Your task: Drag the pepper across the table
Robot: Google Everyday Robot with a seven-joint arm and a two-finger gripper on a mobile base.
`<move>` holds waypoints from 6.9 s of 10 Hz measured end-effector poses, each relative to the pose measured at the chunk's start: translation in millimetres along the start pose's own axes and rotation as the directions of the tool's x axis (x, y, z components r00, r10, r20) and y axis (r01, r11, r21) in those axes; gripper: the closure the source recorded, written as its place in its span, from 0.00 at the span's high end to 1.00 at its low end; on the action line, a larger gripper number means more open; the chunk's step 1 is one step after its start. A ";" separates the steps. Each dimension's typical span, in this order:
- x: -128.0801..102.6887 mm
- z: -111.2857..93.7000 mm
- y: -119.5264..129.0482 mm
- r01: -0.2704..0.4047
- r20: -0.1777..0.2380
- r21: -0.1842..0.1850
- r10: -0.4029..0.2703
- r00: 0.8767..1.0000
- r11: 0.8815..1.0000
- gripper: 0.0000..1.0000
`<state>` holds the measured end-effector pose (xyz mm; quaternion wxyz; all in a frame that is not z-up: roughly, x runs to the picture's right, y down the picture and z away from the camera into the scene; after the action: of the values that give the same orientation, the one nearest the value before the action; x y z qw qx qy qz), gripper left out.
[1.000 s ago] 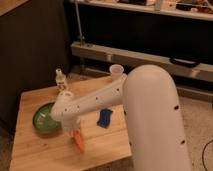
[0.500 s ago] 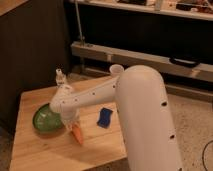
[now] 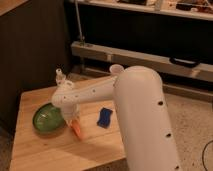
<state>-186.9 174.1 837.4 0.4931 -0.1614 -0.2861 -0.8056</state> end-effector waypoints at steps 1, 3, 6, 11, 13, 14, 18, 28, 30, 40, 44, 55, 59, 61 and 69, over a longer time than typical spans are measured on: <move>6.6 2.7 5.7 -0.012 0.016 -0.007 0.013 1.000 1.000 0.32; 15.7 5.8 10.5 -0.015 0.022 -0.017 0.015 1.000 1.000 0.32; 16.7 4.0 10.3 -0.014 0.020 -0.016 0.015 1.000 1.000 0.32; 23.8 4.8 22.6 -0.039 0.026 -0.018 0.039 0.999 0.999 0.32; 24.3 4.2 22.7 -0.040 0.026 -0.017 0.041 0.999 0.999 0.32; 25.4 4.8 24.8 -0.047 0.027 -0.016 0.048 0.998 0.999 0.32; 46.9 6.8 83.7 -0.127 0.025 -0.015 0.128 0.991 0.992 0.32; 48.4 8.0 125.1 -0.188 0.028 -0.017 0.189 0.982 0.982 0.32; 48.0 7.1 126.5 -0.188 0.028 -0.018 0.188 0.982 0.982 0.32; 42.4 8.8 154.6 -0.242 0.027 -0.024 0.242 0.970 0.970 0.32; 42.5 6.9 153.5 -0.239 0.028 -0.026 0.239 0.971 0.971 0.32; 34.3 6.9 184.3 -0.292 0.032 -0.027 0.293 0.956 0.956 0.32; 30.3 8.8 197.3 -0.319 0.034 -0.020 0.320 0.947 0.948 0.32; 29.8 7.3 198.6 -0.319 0.034 -0.023 0.320 0.947 0.948 0.32; 24.7 6.9 212.4 -0.347 0.037 -0.020 0.347 0.937 0.938 0.32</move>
<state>-10.0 86.7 920.3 0.6206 -0.2286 -0.2577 -0.7044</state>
